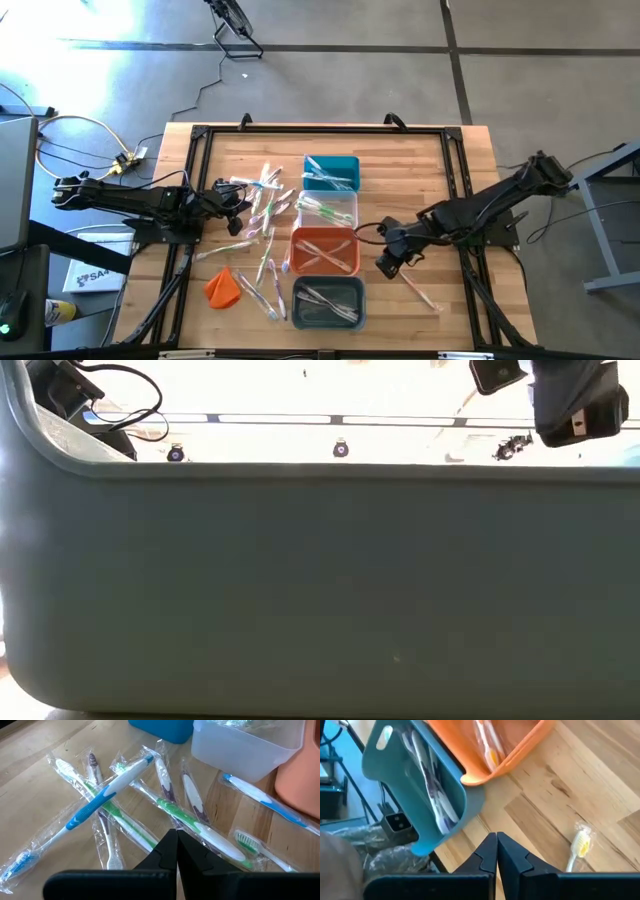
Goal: Pick & Place Toothbrushes
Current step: Put the blue toothbrush into the blue bin
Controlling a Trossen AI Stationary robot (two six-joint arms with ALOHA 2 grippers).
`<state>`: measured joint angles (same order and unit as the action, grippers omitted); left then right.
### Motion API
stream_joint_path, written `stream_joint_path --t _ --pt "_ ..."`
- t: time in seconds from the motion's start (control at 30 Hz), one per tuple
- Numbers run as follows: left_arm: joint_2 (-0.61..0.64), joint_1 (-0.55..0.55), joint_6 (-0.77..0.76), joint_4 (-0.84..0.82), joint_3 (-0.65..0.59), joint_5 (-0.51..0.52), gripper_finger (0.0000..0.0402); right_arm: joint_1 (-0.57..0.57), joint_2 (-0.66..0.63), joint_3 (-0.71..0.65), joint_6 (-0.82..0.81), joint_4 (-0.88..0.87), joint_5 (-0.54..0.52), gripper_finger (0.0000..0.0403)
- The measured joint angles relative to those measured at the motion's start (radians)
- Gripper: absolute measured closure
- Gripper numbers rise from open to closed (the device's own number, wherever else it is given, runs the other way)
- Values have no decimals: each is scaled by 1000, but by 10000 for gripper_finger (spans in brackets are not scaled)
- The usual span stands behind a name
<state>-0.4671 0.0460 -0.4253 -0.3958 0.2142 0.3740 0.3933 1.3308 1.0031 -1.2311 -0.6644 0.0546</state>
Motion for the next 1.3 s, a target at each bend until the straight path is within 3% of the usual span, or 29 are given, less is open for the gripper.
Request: stream_joint_path --t 0.37,0.5,0.7,0.93,1.1,1.3 --pt "0 0 1 2 0 10 401 -26 0 0 11 129 -190 400" --pt "0 0 1 3 0 11 401 -49 0 0 89 203 -230 399" --pt "0 -1 78 -21 12 26 401 -96 0 0 160 283 -238 399" --pt "-25 -11 146 -101 126 37 401 -126 0 0 253 348 -234 400" --pt "-97 -143 198 -95 161 16 401 -174 -1 0 358 347 -184 400" --pt "-240 -380 265 19 161 -247 401 -287 -21 0 539 338 -92 401"
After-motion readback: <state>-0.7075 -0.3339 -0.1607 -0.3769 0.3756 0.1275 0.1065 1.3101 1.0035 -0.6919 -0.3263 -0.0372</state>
